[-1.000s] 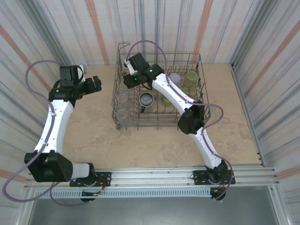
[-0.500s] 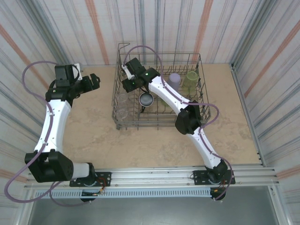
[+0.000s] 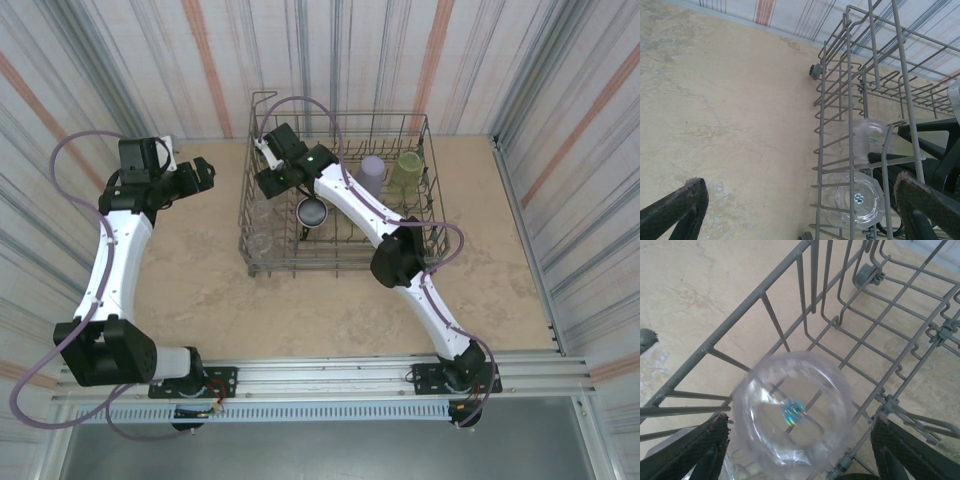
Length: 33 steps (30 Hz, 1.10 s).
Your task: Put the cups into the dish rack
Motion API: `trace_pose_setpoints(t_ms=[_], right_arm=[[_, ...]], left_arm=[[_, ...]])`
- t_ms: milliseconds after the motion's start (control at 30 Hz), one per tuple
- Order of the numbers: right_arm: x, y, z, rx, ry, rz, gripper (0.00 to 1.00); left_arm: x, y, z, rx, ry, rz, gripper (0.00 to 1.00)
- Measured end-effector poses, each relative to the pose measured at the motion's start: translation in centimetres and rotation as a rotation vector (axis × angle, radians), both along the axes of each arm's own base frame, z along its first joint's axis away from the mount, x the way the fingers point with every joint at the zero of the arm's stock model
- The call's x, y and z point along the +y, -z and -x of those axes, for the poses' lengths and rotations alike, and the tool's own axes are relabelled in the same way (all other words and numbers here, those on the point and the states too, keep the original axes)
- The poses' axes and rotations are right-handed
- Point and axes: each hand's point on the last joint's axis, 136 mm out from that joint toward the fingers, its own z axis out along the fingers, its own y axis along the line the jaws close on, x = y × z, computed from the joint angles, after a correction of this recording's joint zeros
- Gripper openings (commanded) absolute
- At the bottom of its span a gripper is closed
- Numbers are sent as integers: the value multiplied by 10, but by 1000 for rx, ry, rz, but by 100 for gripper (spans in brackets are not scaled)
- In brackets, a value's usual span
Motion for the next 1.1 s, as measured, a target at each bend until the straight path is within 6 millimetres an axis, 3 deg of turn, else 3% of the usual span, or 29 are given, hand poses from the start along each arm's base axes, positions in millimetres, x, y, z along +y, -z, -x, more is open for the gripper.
trace_pose_setpoints(t_ms=[333, 533, 633, 800, 967, 1100], right_arm=[[4, -4, -2, -10, -6, -20, 100], [4, -12, 0, 4, -9, -54, 99], [-1, -33, 0, -13, -8, -86, 99], [-25, -87, -6, -77, 22, -145, 99], [-73, -140, -4, -129, 80, -182, 99], [-114, -162, 0, -154, 137, -187, 99]], left_arm=[[0, 0, 0, 1, 0, 0, 99], [0, 0, 0, 0, -1, -1, 99], [1, 0, 0, 0, -4, -4, 99], [4, 1, 0, 2, -19, -16, 99], [7, 1, -1, 2, -33, -27, 99], [11, 3, -1, 5, -49, -40, 99]])
